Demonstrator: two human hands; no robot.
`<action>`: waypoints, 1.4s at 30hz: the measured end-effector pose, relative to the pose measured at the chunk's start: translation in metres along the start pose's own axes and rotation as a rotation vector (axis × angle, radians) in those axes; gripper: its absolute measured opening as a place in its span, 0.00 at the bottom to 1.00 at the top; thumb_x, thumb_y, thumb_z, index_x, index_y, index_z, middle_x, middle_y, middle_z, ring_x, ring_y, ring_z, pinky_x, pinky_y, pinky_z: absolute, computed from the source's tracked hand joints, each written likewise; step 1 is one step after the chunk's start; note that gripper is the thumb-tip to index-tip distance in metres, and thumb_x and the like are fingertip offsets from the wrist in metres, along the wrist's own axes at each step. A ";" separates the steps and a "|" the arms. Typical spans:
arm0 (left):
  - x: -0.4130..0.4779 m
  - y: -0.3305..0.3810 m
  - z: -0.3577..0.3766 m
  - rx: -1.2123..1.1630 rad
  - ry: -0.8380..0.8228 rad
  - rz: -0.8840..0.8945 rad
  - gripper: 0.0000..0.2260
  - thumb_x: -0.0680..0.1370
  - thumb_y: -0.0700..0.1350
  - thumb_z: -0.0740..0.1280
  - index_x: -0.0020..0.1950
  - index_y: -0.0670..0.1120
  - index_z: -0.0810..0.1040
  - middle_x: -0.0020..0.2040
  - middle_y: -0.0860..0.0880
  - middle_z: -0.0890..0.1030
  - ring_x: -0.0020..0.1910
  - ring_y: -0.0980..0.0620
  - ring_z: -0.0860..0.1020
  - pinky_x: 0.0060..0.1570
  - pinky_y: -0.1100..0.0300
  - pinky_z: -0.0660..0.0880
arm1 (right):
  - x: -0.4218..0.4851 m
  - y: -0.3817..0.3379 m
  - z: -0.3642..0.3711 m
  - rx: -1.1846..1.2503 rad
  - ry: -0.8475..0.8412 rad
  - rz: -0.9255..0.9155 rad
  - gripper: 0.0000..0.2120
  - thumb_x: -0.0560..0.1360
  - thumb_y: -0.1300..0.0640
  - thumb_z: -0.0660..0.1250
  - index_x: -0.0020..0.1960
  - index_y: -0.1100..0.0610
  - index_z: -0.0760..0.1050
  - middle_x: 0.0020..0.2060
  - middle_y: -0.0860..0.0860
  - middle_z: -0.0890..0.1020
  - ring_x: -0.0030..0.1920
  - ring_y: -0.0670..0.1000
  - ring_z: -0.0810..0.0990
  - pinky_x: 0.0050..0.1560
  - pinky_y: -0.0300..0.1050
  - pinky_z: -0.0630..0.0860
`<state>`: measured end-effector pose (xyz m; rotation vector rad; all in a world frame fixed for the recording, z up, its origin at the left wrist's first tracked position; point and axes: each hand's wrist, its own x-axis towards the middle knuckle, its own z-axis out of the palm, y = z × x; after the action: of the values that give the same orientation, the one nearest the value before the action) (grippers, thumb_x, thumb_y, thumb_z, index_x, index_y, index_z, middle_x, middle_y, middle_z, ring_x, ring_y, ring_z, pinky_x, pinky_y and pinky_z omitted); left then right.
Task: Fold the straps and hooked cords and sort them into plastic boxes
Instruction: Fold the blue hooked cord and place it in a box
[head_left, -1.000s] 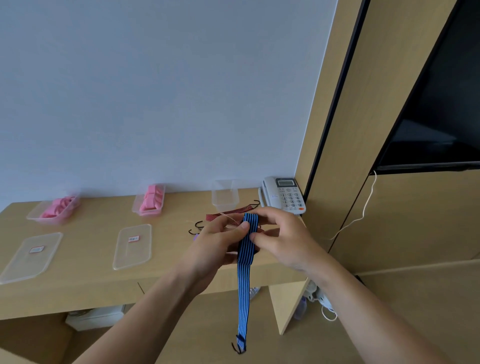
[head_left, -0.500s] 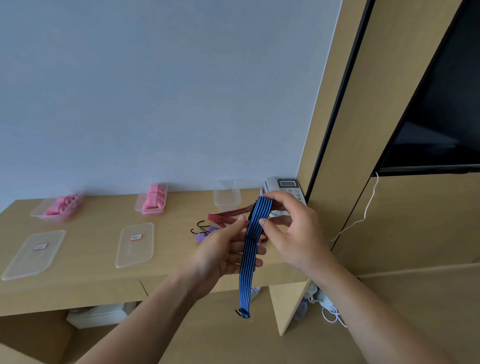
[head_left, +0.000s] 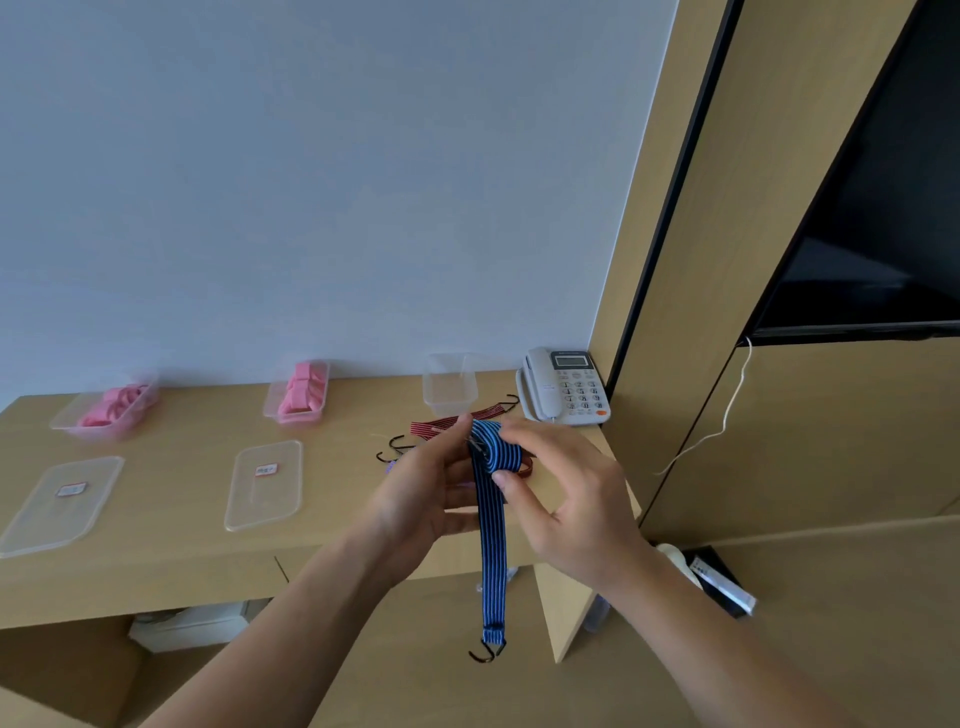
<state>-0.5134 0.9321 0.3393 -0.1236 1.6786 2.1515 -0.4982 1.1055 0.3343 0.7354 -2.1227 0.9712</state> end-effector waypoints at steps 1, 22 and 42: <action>0.001 0.001 -0.001 -0.008 0.004 0.010 0.20 0.82 0.62 0.63 0.54 0.51 0.88 0.56 0.43 0.87 0.55 0.43 0.86 0.59 0.43 0.79 | -0.002 0.000 0.001 0.005 -0.008 0.002 0.15 0.72 0.63 0.75 0.58 0.62 0.81 0.57 0.52 0.83 0.59 0.49 0.81 0.61 0.41 0.75; -0.005 0.006 -0.012 0.137 -0.102 0.185 0.14 0.80 0.39 0.69 0.67 0.45 0.79 0.57 0.41 0.87 0.51 0.46 0.86 0.44 0.57 0.82 | 0.025 0.007 -0.006 0.365 -0.498 0.533 0.28 0.72 0.61 0.76 0.67 0.44 0.72 0.61 0.39 0.76 0.63 0.35 0.73 0.57 0.31 0.74; -0.004 -0.005 -0.002 0.174 -0.083 -0.083 0.31 0.77 0.68 0.63 0.60 0.42 0.84 0.55 0.41 0.87 0.51 0.40 0.87 0.50 0.51 0.81 | 0.030 0.012 -0.008 0.310 -0.187 0.466 0.30 0.69 0.64 0.75 0.62 0.37 0.73 0.53 0.42 0.83 0.55 0.46 0.83 0.57 0.54 0.80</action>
<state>-0.5080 0.9302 0.3359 -0.0530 1.7712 1.9151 -0.5225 1.1121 0.3560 0.4945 -2.3932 1.5587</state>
